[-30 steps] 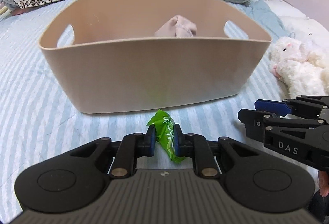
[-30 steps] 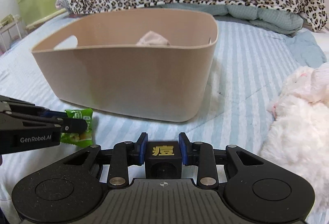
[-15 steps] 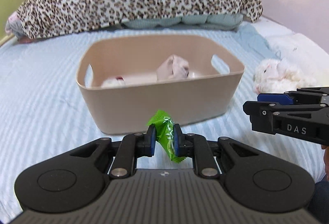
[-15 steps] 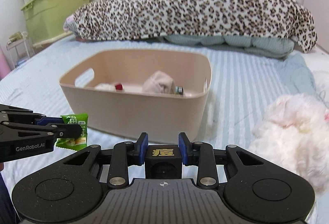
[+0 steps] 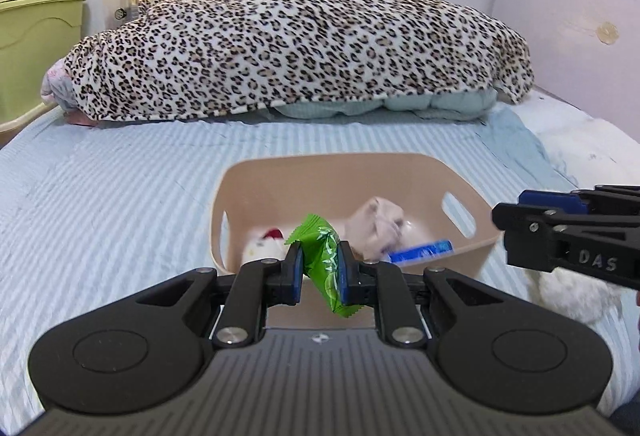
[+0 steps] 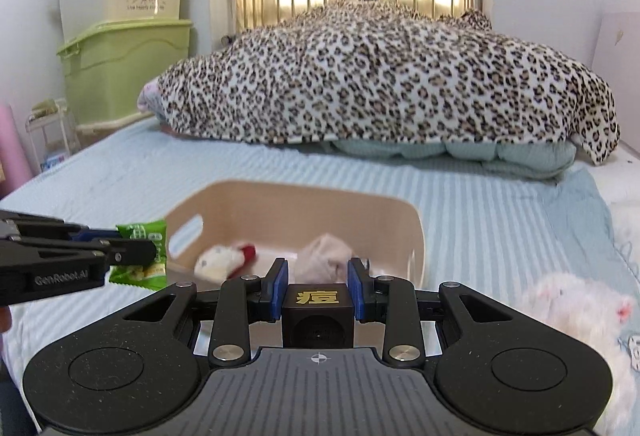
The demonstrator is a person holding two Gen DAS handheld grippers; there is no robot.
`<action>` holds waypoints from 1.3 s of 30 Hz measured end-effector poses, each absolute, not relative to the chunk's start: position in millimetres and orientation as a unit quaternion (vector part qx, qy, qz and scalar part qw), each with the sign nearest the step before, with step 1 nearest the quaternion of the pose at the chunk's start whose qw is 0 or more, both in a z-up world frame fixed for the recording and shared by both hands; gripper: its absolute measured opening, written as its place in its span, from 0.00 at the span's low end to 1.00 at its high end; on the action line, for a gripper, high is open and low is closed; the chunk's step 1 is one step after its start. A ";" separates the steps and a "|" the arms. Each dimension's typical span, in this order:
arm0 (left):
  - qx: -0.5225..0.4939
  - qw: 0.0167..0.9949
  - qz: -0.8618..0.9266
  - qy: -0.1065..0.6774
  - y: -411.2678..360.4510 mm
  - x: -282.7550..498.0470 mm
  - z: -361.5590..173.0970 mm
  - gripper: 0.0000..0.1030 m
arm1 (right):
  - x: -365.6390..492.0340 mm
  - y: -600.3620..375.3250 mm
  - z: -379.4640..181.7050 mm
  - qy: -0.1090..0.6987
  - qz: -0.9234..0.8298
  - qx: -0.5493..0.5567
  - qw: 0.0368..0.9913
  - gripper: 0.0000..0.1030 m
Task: Organize objects
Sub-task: 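Carry both items over the basket and release them inside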
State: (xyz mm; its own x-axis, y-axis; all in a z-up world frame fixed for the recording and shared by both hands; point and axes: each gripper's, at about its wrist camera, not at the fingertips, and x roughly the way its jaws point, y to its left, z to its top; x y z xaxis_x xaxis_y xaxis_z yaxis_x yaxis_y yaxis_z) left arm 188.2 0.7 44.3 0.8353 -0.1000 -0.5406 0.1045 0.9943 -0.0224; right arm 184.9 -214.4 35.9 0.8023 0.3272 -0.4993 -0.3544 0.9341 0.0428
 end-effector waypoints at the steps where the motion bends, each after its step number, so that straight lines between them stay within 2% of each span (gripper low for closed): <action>1: 0.004 0.958 -0.051 0.282 1.8 193.3 44.5 0.18 | 189.1 -213.3 38.7 0.255 0.178 -0.023 0.950 0.28; 11: -0.013 0.945 -0.033 0.324 5.5 256.6 27.5 0.18 | 249.2 -204.3 40.6 0.256 0.150 0.000 0.955 0.28; 21: 0.011 0.922 0.003 0.388 4.0 303.4 -21.9 0.18 | 297.0 -190.7 -6.6 0.311 0.120 -0.016 0.943 0.28; 29: 0.017 0.916 -0.005 0.401 1.5 306.0 -28.7 0.21 | 308.6 -190.8 -37.2 0.356 0.112 -0.016 0.927 0.29; 30: 0.016 0.917 0.001 0.398 2.1 305.4 -26.4 0.25 | 308.3 -191.5 -38.2 0.357 0.111 -0.015 0.927 0.39; 31: 0.016 0.917 0.004 0.398 2.3 305.2 -24.1 0.28 | 306.0 -192.1 -37.7 0.354 0.108 -0.018 0.929 0.39; 32: 0.015 0.917 0.004 0.398 2.5 304.5 -21.2 0.42 | 304.0 -192.7 -35.6 0.350 0.109 -0.019 0.930 0.45; 33: 0.015 0.918 0.007 0.396 2.8 303.4 -18.2 0.62 | 301.1 -192.7 -33.2 0.346 0.109 -0.021 0.931 0.56; 34: 0.014 0.920 0.011 0.391 3.3 301.2 -15.1 0.68 | 298.1 -192.5 -29.6 0.342 0.109 -0.022 0.933 0.63; 35: 0.013 0.923 0.015 0.385 4.2 298.7 -11.8 0.74 | 294.4 -192.5 -26.5 0.337 0.107 -0.023 0.935 0.74; 39: 0.001 0.924 0.013 0.382 7.4 290.8 -1.0 0.76 | 280.1 -194.7 -12.8 0.314 0.103 -0.018 0.944 0.89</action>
State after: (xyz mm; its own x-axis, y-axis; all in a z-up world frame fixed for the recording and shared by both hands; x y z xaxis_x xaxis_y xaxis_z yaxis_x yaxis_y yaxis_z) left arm 290.8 7.4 -1.0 0.7074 0.0250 -0.7064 -0.0228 0.9997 0.0125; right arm 280.1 -194.7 -12.8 0.7817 0.1823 -0.5964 -0.2049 0.9783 0.0305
